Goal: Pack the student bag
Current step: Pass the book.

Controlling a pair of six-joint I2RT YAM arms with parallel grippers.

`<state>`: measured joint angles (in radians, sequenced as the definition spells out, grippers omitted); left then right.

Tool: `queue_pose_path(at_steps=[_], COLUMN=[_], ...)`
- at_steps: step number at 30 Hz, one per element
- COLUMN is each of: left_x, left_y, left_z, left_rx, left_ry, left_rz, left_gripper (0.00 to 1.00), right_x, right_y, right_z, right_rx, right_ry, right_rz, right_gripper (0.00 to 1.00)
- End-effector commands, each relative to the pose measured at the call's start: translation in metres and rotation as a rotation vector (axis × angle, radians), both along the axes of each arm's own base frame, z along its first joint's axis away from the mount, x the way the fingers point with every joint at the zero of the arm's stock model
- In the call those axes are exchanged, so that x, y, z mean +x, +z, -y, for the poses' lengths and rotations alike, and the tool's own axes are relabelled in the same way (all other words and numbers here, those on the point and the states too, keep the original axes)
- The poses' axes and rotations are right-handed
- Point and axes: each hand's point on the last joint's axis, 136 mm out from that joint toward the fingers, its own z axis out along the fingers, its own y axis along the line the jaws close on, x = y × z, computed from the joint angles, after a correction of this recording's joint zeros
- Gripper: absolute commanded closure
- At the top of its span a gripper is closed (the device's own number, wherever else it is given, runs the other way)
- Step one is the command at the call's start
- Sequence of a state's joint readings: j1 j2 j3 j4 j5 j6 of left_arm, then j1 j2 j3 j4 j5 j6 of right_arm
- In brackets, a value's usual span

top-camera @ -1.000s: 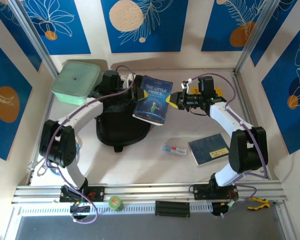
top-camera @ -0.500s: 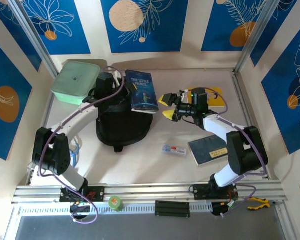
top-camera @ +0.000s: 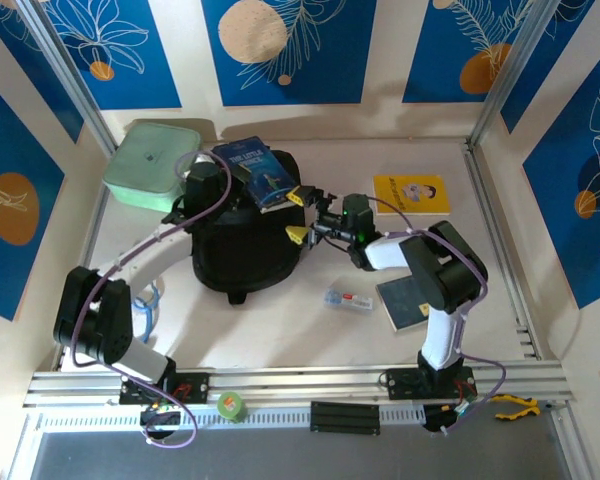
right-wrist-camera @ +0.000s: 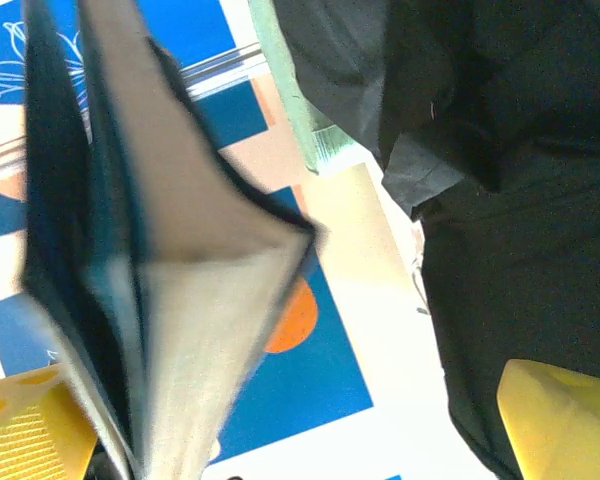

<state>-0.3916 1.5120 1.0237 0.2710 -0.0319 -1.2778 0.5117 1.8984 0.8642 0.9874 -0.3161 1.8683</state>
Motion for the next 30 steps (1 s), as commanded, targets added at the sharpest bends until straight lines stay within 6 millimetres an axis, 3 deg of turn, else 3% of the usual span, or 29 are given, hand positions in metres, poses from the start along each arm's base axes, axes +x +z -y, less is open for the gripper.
queue_pose_path(at_steps=[1, 6, 9, 14, 19, 23, 27, 30], left_x=[0.001, 0.000, 0.000, -0.003, -0.007, -0.014, -0.033, -0.055], left_y=[0.044, 0.041, 0.040, 0.034, 0.021, -0.001, -0.032, -0.069], left_z=[-0.005, -0.005, -0.006, -0.009, -0.009, -0.009, -0.003, -0.005], left_rx=[-0.083, -0.087, -0.091, -0.072, -0.048, 0.039, 0.247, 0.388], left_ry=[0.054, 0.058, 0.059, 0.069, 0.061, 0.021, -0.123, -0.228], left_rz=[0.133, 0.126, 0.128, 0.103, 0.061, -0.006, -0.068, -0.174], left_gripper=[1.00, 1.00, 1.00, 1.00, 0.99, 0.71, 0.45, 0.34], right_x=[0.014, 0.016, 0.018, 0.024, 0.026, 0.024, 0.018, 0.014], right_y=[0.044, 0.049, 0.049, 0.053, 0.049, 0.047, 0.046, 0.048], right_z=[-0.011, -0.021, -0.025, -0.024, -0.020, -0.011, 0.012, 0.033], right_rx=[0.128, 0.141, 0.145, 0.147, 0.108, 0.041, -0.073, -0.174], right_ry=[-0.055, -0.053, -0.044, -0.048, -0.050, -0.048, -0.078, -0.089], right_rz=[0.070, 0.076, 0.073, 0.098, 0.102, 0.133, 0.209, 0.262], right_gripper=[0.00, 0.04, 0.12, 0.48, 0.75, 0.92, 0.94, 0.95])
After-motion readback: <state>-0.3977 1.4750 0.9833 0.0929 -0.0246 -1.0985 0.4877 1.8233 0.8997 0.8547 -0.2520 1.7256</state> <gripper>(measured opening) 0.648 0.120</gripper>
